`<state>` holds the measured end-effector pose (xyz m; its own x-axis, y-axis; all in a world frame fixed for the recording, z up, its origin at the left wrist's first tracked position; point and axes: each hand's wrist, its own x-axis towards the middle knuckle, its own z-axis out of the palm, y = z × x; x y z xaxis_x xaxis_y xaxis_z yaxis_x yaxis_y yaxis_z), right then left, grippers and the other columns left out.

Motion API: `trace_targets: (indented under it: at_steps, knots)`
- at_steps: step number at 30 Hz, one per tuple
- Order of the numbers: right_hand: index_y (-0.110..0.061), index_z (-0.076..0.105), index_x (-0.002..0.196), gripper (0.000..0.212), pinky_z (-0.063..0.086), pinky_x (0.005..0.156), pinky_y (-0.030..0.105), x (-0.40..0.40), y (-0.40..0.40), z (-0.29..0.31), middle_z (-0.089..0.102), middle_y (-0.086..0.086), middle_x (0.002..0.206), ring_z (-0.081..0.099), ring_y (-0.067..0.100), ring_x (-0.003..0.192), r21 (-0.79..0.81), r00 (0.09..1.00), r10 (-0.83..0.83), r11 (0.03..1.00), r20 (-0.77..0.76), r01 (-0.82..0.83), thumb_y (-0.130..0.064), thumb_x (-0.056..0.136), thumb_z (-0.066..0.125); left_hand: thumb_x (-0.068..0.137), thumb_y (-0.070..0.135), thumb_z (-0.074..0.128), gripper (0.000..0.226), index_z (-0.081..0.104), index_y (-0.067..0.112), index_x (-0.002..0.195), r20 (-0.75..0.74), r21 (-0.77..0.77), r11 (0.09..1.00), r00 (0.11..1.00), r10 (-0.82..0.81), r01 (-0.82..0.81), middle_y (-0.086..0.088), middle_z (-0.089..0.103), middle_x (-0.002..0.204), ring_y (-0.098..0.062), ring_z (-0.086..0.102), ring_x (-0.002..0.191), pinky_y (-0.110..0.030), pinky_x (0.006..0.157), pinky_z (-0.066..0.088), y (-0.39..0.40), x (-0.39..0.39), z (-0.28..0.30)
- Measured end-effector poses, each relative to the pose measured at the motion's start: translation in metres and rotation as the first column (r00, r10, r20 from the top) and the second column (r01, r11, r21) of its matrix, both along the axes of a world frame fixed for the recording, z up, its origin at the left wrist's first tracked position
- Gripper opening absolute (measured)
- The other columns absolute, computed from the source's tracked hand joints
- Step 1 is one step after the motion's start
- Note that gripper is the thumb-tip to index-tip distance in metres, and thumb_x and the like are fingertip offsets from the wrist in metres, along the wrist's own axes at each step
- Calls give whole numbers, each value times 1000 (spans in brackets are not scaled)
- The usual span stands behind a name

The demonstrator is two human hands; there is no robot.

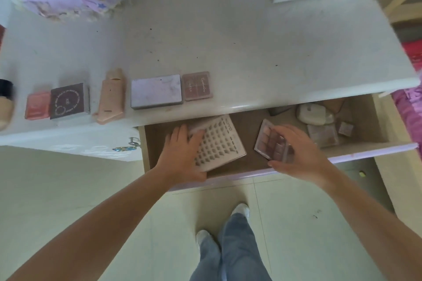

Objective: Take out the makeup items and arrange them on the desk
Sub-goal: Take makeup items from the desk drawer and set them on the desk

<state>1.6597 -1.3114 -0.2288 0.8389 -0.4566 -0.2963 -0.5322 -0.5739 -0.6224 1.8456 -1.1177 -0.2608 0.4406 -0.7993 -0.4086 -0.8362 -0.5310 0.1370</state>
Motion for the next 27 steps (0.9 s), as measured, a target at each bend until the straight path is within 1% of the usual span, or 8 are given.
trace_targets:
  at_steps: [2, 5, 10, 13, 15, 18, 23, 27]
  knots:
    - [-14, 45, 128, 72, 26, 91, 21, -5, -6, 13, 46, 3, 128, 41, 20, 118, -36, 1000, -17, 999, 22, 18, -14, 63, 78, 56, 61, 67, 103, 17, 24, 138, -48, 2, 996, 995, -88, 89, -12, 19, 142, -29, 19, 131, -44, 113, 16, -1, -6, 17]
    - [-13, 47, 126, 70, 26, 87, 19, -6, -14, 29, 49, 4, 126, 43, 16, 110, -67, 998, -39, 997, 49, 42, -12, 63, 78, 55, 56, 70, 102, 15, 28, 137, -122, -67, 981, 974, -191, 184, -7, 16, 144, -26, 15, 132, -41, 113, 15, -10, -21, 44]
    - [-9, 56, 112, 51, 29, 78, 18, -8, -34, 49, 55, -1, 104, 50, 18, 100, -112, 976, -159, 978, 149, 177, -11, 65, 76, 58, 52, 73, 104, 12, 29, 139, 10, -135, 969, 979, -206, 205, -13, 10, 147, -31, 8, 137, -46, 113, 9, -59, -14, 80]
    - [-7, 52, 120, 59, 33, 97, 24, -7, -56, 52, 49, 8, 125, 44, 23, 118, -136, 960, -217, 961, 178, 242, -9, 66, 76, 58, 47, 74, 105, 12, 27, 141, 73, -115, 970, 975, -208, 215, -16, 9, 147, -33, 6, 137, -50, 112, 10, -97, -4, 88]
    - [-4, 50, 123, 63, 26, 96, 15, -3, -76, 53, 43, 12, 132, 41, 24, 121, -160, 961, -212, 957, 177, 241, -5, 66, 75, 58, 47, 75, 107, 11, 28, 141, 100, -94, 969, 970, -221, 230, -16, 8, 147, -34, 5, 137, -50, 112, 8, -123, -1, 86]
    - [4, 51, 119, 60, 21, 83, 5, 6, -111, 51, 44, 22, 129, 42, 33, 119, -216, 975, -128, 962, 181, 166, 5, 63, 73, 57, 47, 76, 110, 7, 30, 142, 112, -38, 972, 968, -225, 231, -17, 11, 145, -35, 8, 136, -49, 112, 9, -159, 4, 81]
    - [-11, 43, 130, 64, 23, 102, 24, 18, -164, 37, 30, 11, 144, 27, 26, 132, -223, 997, 81, 971, -13, -82, -4, 71, 68, 58, 44, 76, 108, 7, 32, 141, 83, 75, 991, 990, -115, 109, -16, 13, 143, -35, 11, 135, -47, 112, 13, -182, 21, 72]
    - [-17, 40, 133, 64, 21, 105, 24, 32, -184, 29, 24, 7, 148, 21, 23, 136, -191, 958, 271, 939, -97, -285, -9, 76, 67, 59, 38, 75, 108, 6, 31, 142, 11, 130, 991, 999, -33, 31, -12, 9, 146, -33, 6, 137, -44, 112, 17, -181, 22, 67]
